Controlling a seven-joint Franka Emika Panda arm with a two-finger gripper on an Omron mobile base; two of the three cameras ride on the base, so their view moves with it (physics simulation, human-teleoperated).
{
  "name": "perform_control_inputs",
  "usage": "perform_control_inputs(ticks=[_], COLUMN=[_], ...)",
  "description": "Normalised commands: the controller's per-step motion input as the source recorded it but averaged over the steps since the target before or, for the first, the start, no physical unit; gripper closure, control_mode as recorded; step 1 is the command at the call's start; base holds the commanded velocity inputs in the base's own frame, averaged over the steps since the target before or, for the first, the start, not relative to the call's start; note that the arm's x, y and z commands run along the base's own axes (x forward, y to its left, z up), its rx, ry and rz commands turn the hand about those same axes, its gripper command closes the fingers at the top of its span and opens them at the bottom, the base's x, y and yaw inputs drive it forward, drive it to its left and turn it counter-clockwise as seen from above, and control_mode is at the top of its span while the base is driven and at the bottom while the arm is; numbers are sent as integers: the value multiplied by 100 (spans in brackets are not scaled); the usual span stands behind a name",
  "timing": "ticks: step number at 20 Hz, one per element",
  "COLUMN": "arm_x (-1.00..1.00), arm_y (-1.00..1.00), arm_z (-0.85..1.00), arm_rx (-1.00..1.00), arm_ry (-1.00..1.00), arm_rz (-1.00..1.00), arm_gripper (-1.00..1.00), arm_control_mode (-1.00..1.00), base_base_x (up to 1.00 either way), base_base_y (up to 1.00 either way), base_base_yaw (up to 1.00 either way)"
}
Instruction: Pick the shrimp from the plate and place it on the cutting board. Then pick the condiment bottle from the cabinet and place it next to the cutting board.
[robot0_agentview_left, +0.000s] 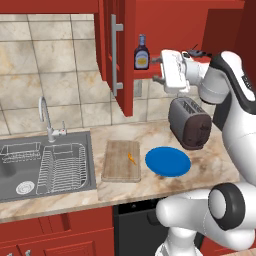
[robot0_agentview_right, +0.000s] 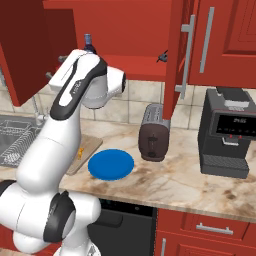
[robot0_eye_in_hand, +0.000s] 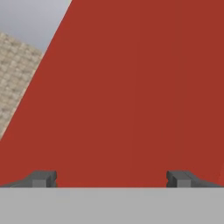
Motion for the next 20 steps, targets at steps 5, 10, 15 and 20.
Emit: perform_control_inputs(ticks=[5,10,15,20], arm_x=[0,0,0,0], arm_y=[0,0,-2,-5], arm_z=[15,13,8,5], arm_rx=[2,2,2,2], arm_ry=[1,3,3,1], arm_rz=[0,0,-2,-5], arm_gripper=[-100,-100,-100,-100], arm_control_mode=[-100,-100,-100,-100], base_base_x=[0,0,0,0], base_base_y=[0,0,0,0], base_base_yaw=[0,0,0,0])
